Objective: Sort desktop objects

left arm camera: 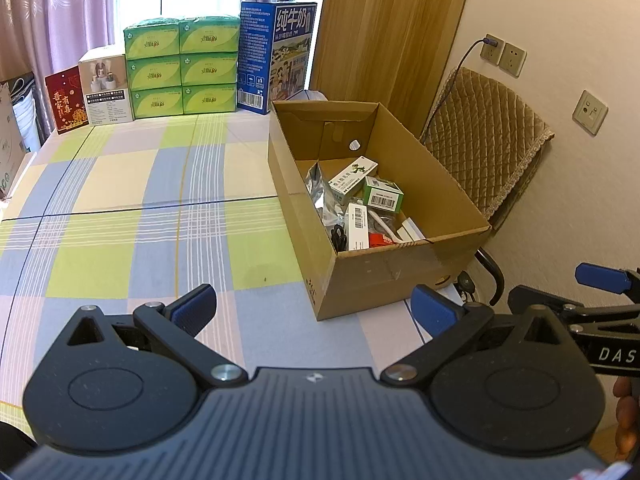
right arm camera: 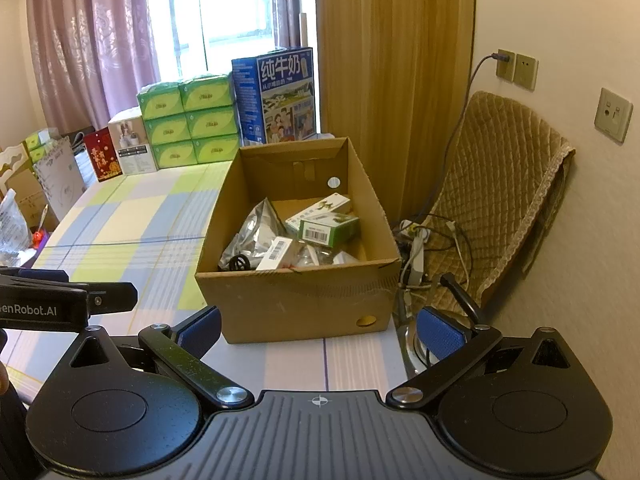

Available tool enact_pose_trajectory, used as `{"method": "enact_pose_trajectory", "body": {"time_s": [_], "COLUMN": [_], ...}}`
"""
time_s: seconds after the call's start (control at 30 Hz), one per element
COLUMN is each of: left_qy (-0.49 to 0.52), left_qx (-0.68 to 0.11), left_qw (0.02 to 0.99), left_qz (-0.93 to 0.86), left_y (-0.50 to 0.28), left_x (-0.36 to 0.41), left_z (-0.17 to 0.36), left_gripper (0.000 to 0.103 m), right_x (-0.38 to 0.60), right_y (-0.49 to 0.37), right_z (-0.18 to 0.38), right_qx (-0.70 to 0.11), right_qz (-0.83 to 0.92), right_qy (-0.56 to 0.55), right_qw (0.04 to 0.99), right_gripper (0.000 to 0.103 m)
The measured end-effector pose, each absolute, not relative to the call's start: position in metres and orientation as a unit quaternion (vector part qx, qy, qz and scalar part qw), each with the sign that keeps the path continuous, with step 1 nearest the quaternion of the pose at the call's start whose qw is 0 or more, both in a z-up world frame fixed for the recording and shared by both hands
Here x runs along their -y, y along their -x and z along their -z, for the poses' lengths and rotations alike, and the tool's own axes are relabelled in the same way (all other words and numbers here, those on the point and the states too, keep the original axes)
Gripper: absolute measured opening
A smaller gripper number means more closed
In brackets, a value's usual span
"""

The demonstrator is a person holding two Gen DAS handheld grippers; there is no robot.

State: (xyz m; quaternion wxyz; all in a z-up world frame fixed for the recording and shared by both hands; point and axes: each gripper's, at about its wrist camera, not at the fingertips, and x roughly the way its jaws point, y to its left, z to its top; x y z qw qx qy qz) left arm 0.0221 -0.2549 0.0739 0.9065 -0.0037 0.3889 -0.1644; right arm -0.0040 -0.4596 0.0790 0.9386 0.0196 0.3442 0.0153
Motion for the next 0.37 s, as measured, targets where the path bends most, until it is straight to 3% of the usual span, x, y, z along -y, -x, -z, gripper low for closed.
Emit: {"method": "enact_pose_trajectory", "body": {"time_s": [0.37], "left_qy": [0.015], "left_qx": [-0.374], "left_qw": [0.910], "left_qz": [0.176], "left_y": [-0.0197], "left_x": [0.2507], "left_z": [-0.0756], "left_gripper": [0.102], "right_x": [0.4582], "right_y": [0.0040], "right_z": [-0.0796], "right_qx": [-0.345], "right_qz": [-0.015], "right_qy": [-0.019], "right_qw": [0.938], "right_gripper": [0.101]}}
